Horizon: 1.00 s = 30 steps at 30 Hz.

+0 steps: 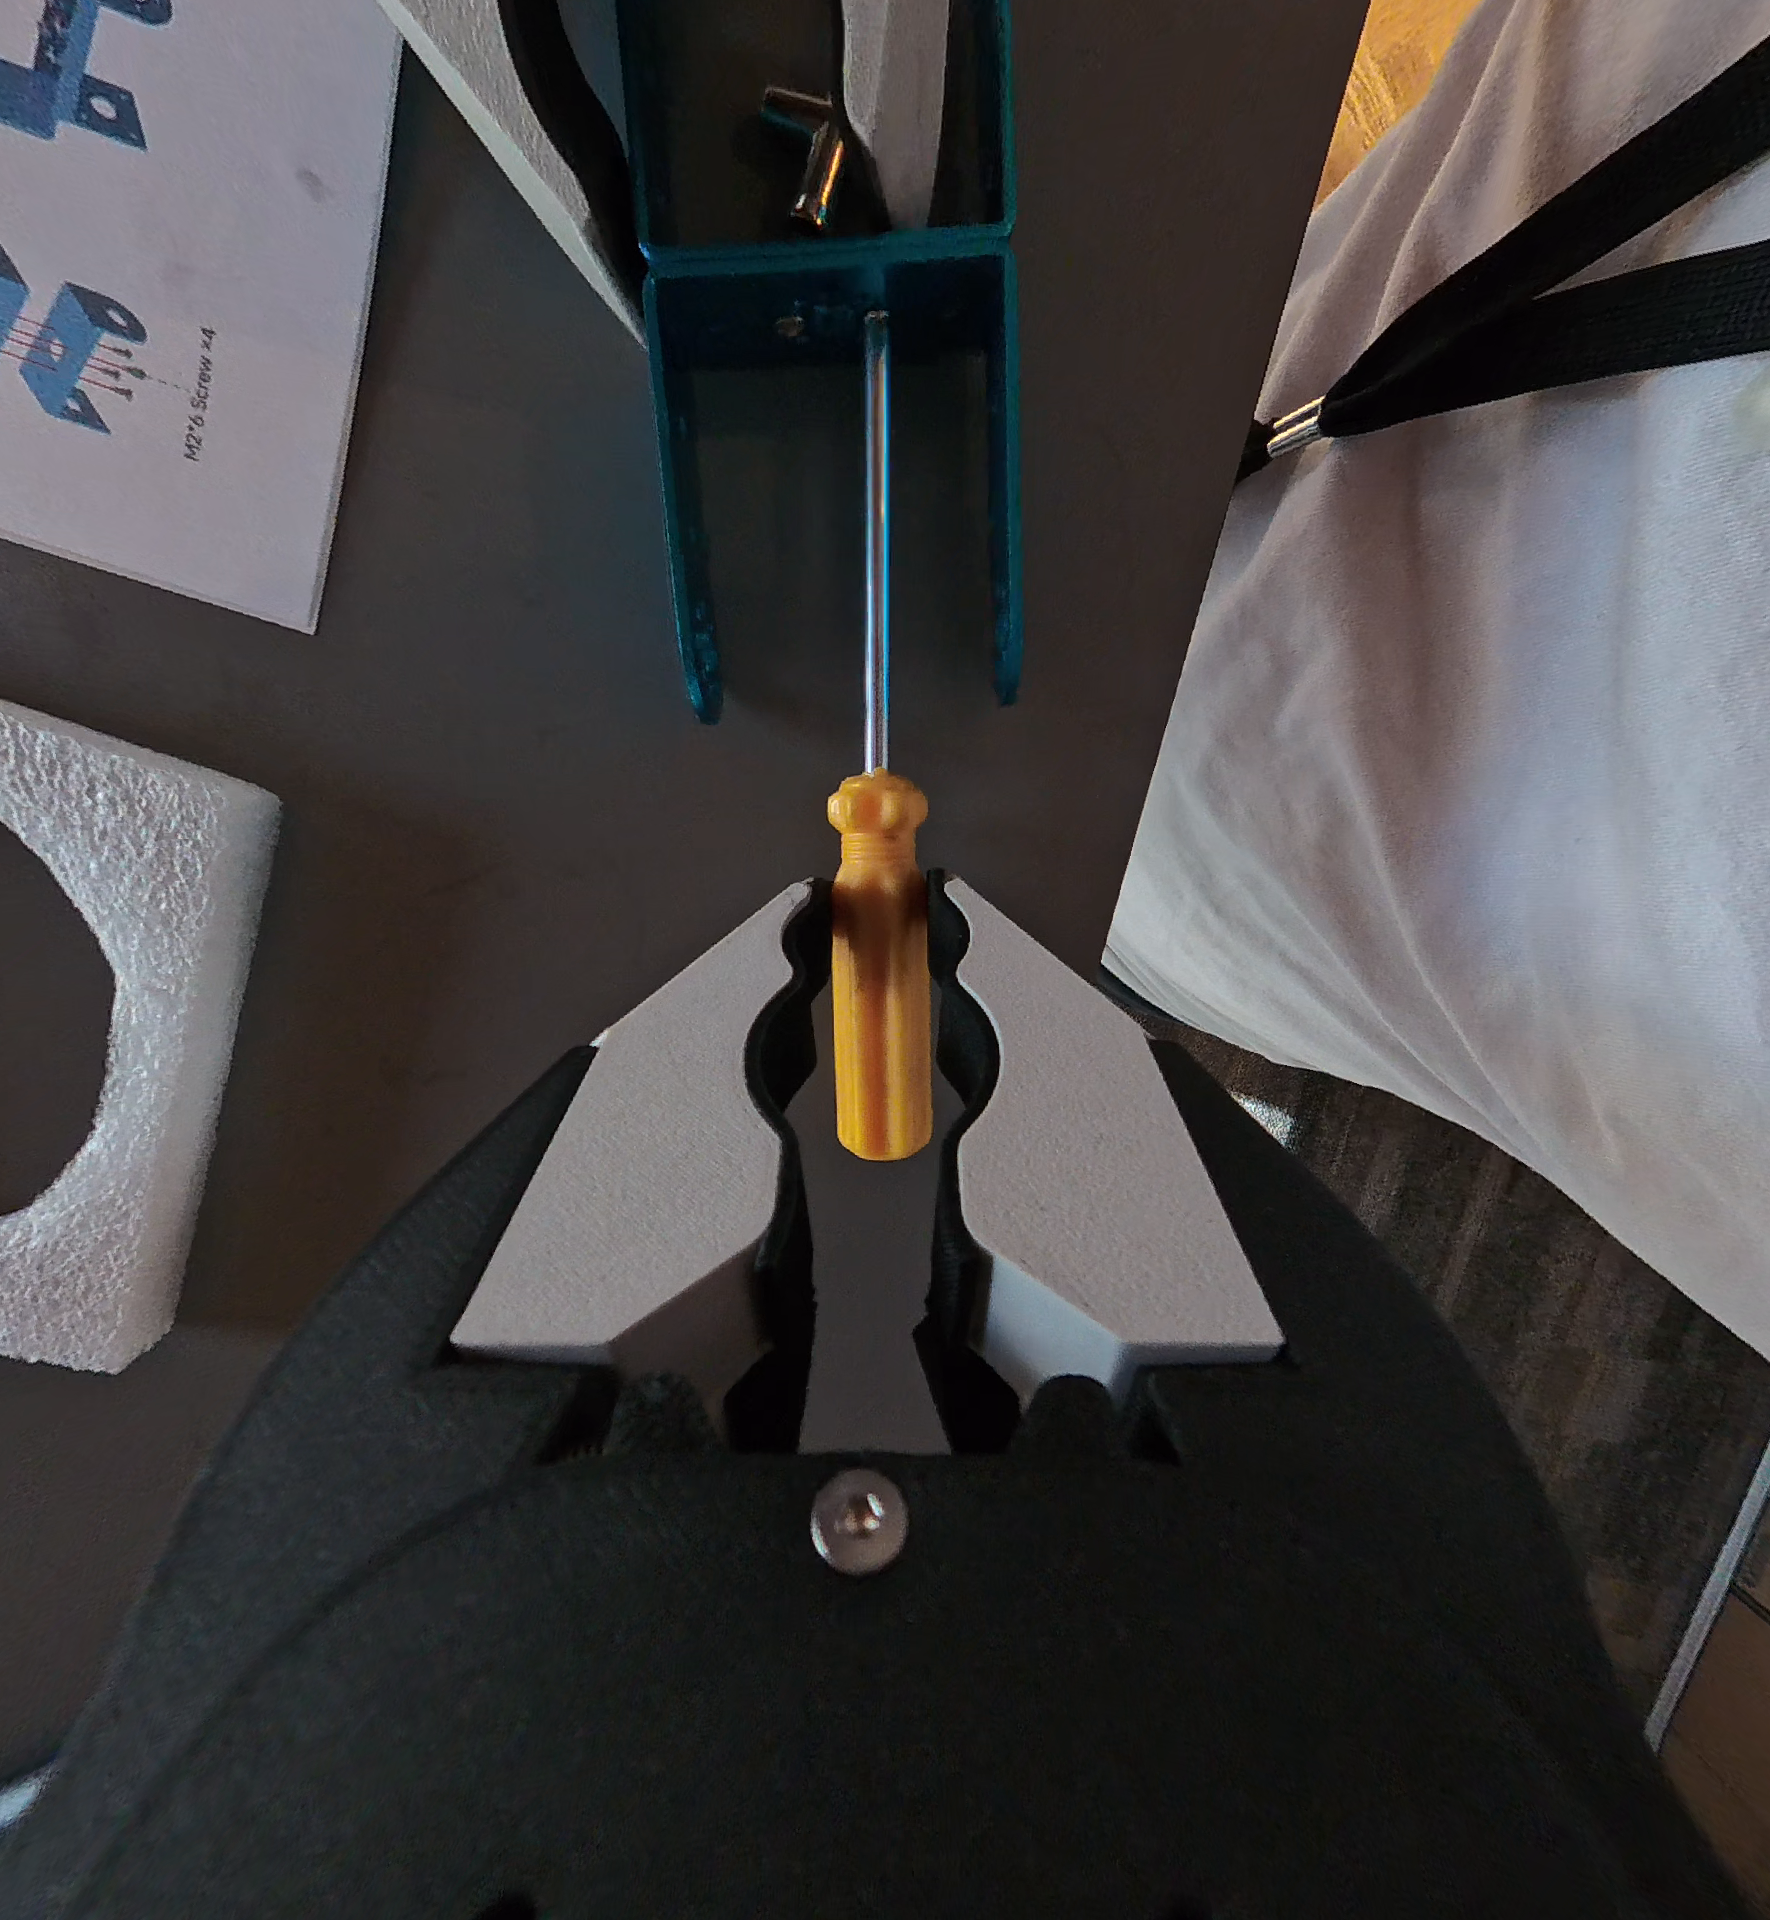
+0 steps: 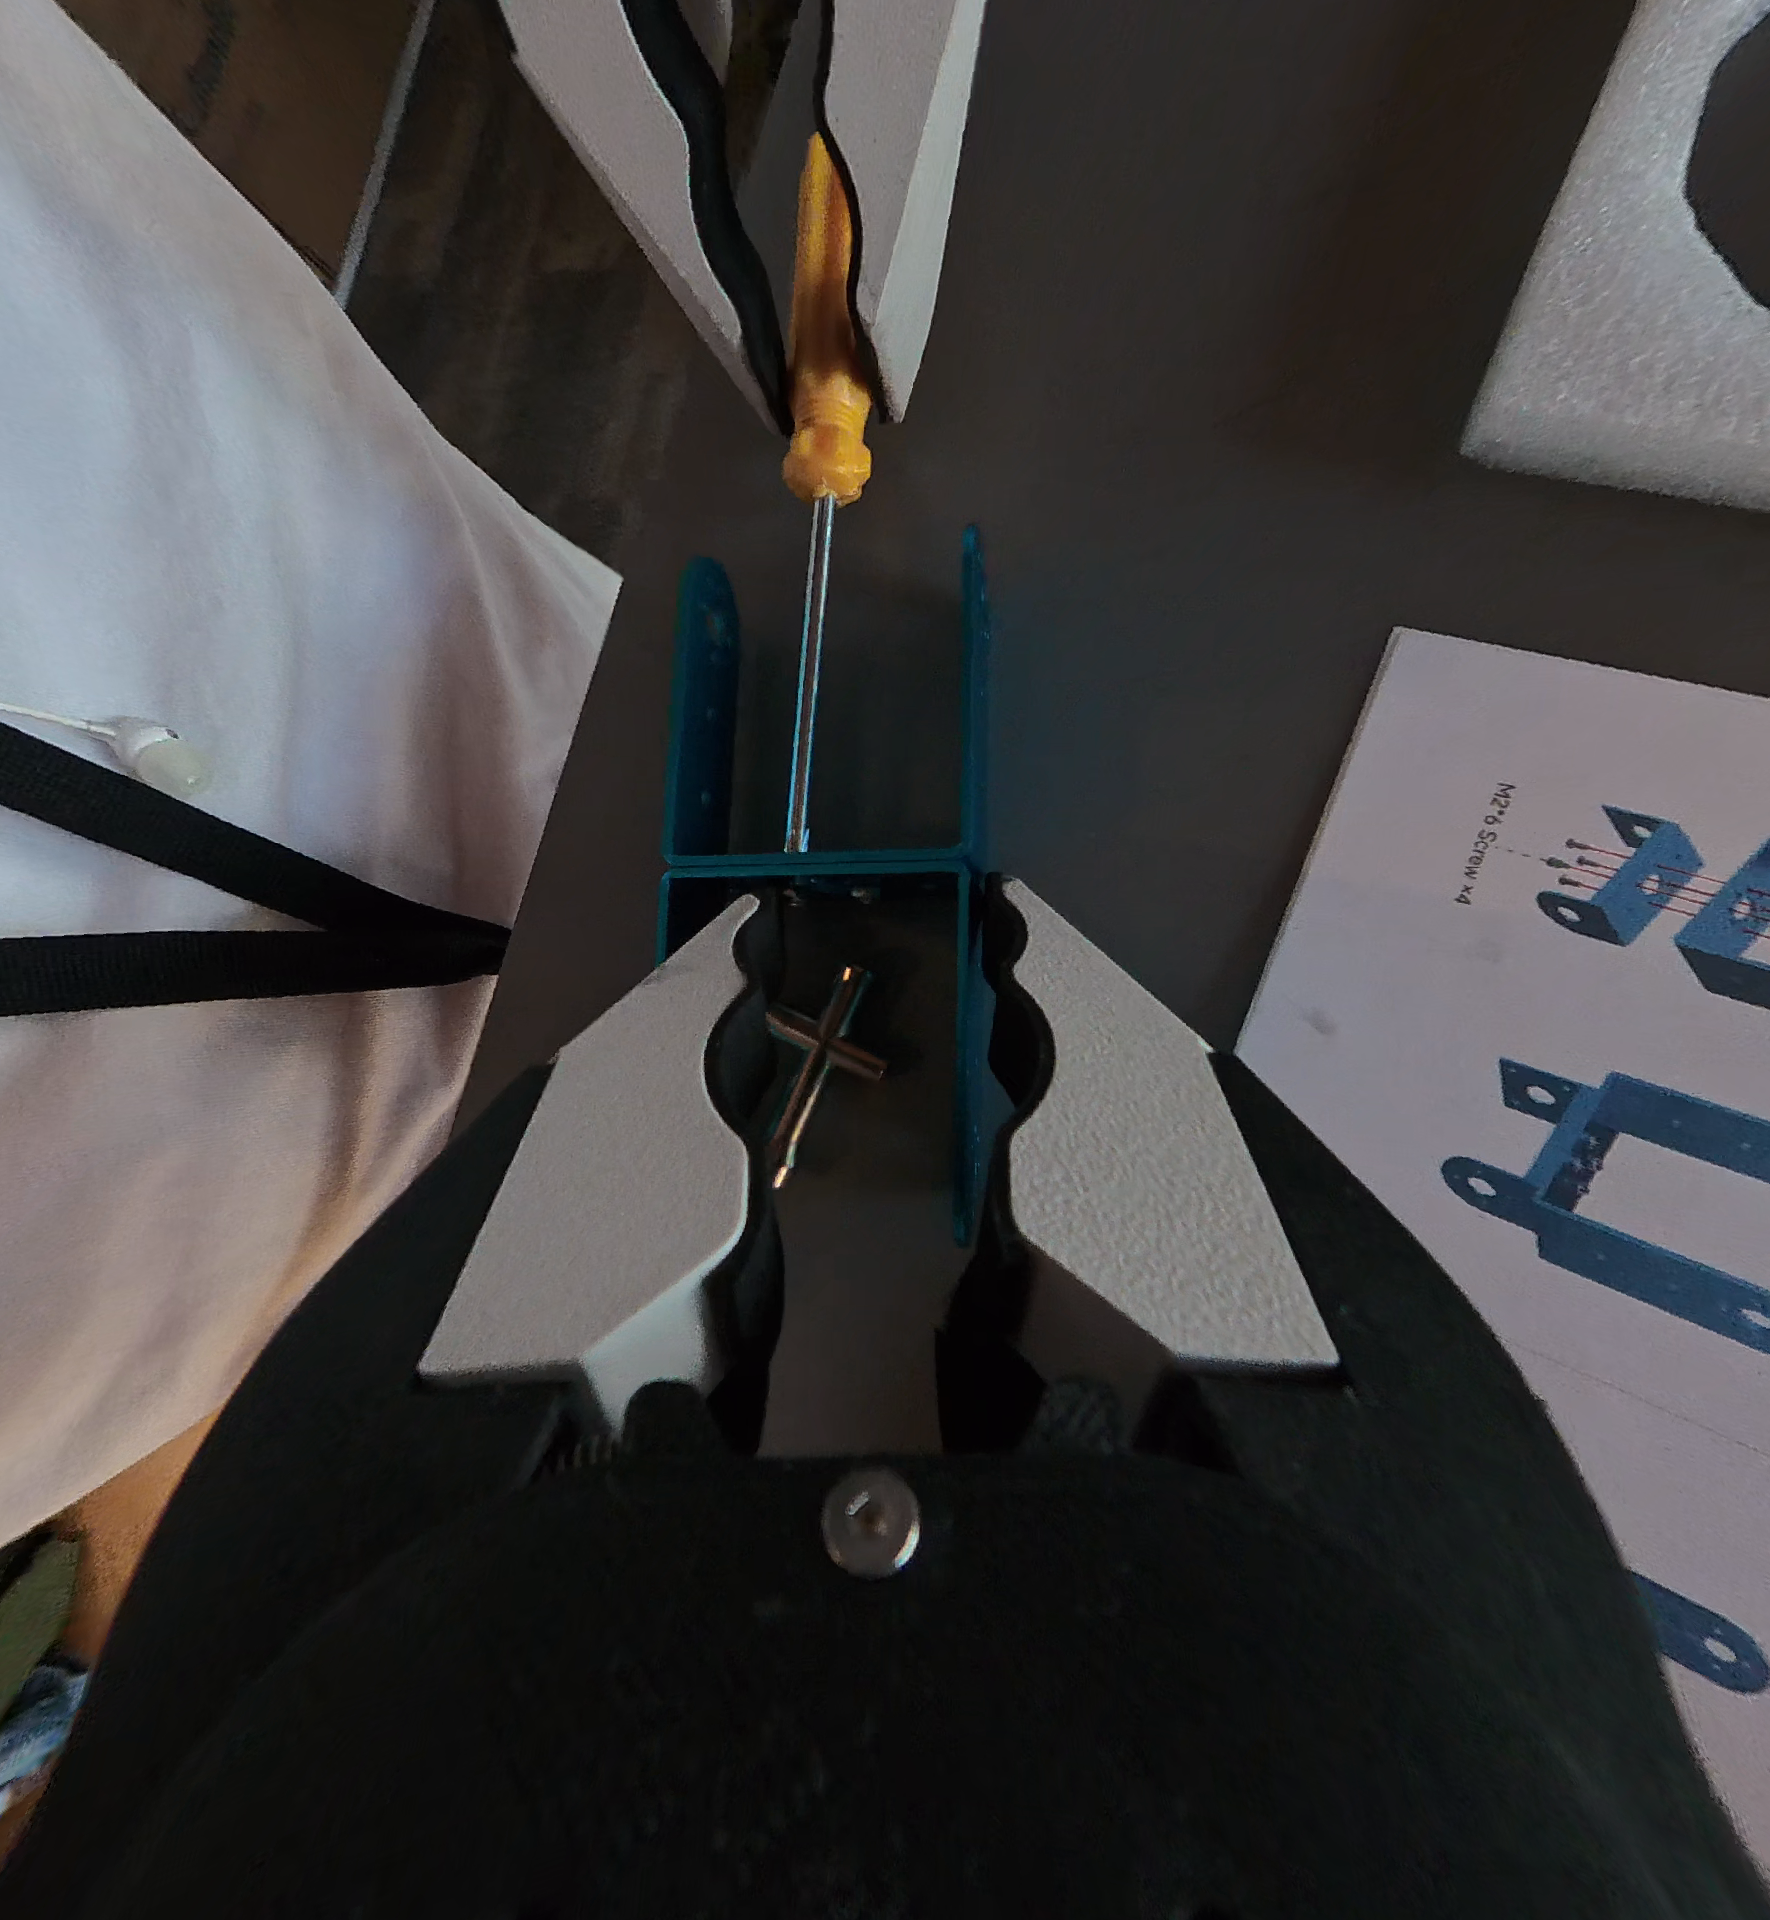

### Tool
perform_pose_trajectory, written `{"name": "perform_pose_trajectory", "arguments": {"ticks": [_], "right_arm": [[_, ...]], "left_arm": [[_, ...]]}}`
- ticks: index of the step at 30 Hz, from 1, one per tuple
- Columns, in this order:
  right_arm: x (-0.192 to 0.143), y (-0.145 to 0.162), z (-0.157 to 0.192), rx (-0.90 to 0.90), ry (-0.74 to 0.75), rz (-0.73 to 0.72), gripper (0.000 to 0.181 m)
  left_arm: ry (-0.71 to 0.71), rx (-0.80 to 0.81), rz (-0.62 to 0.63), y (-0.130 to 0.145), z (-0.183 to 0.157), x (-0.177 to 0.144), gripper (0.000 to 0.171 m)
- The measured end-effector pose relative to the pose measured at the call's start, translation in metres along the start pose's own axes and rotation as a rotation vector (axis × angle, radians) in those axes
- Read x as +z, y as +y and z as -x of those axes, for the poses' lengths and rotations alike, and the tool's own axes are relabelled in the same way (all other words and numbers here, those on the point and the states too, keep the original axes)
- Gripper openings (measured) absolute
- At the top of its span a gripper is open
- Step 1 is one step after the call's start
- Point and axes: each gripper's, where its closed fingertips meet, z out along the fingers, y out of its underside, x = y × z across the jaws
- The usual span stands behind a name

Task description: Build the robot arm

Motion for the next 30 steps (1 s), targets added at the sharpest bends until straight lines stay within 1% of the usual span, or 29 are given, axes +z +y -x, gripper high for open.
{"name": "perform_pose_trajectory", "arguments": {"ticks": [4,6,9,11,12,15,17,19,21,25,30], "right_arm": [[-0.001,-0.003,0.002,0.04,-0.053,0.001,0.036],[-0.002,-0.003,-0.001,0.035,-0.04,0.003,0.03],[-0.005,-0.004,0.0,0.011,-0.034,-0.002,0.032],[-0.009,-0.007,0.001,0.004,-0.021,-0.023,0.043],[-0.011,-0.007,0.001,0.004,-0.015,-0.024,0.044],[-0.008,-0.001,-0.002,-0.009,0.038,0.012,0.044],[-0.004,0.002,0.0,-0.022,0.044,0.037,0.043],[-0.001,0.003,-0.002,-0.043,0.074,0.05,0.038],[0.0,0.003,-0.003,-0.053,0.083,0.051,0.038],[-0.001,0.003,0.004,-0.011,0.007,0.039,0.038],[-0.002,0.002,0.002,0.039,-0.041,0.025,0.036]], "left_arm": [[-0.001,0.006,0.008,0.002,-0.001,0.002,0.017],[0.001,0.006,0.006,0.002,-0.001,0.002,0.017],[0.006,0.0,-0.002,0.002,-0.001,0.002,0.017],[0.005,-0.001,-0.003,0.002,-0.001,0.001,0.017],[0.003,0.0,-0.005,0.001,0.0,0.001,0.017],[0.007,0.002,-0.004,0.001,0.0,0.002,0.017],[0.009,0.005,-0.002,0.0,0.0,0.003,0.017],[0.013,0.006,-0.002,-0.001,0.0,0.003,0.017],[0.012,0.011,0.004,-0.001,0.001,0.003,0.017],[0.026,0.01,0.003,-0.002,-0.001,0.004,0.017],[0.023,0.016,0.006,-0.001,-0.001,0.004,0.017]]}}
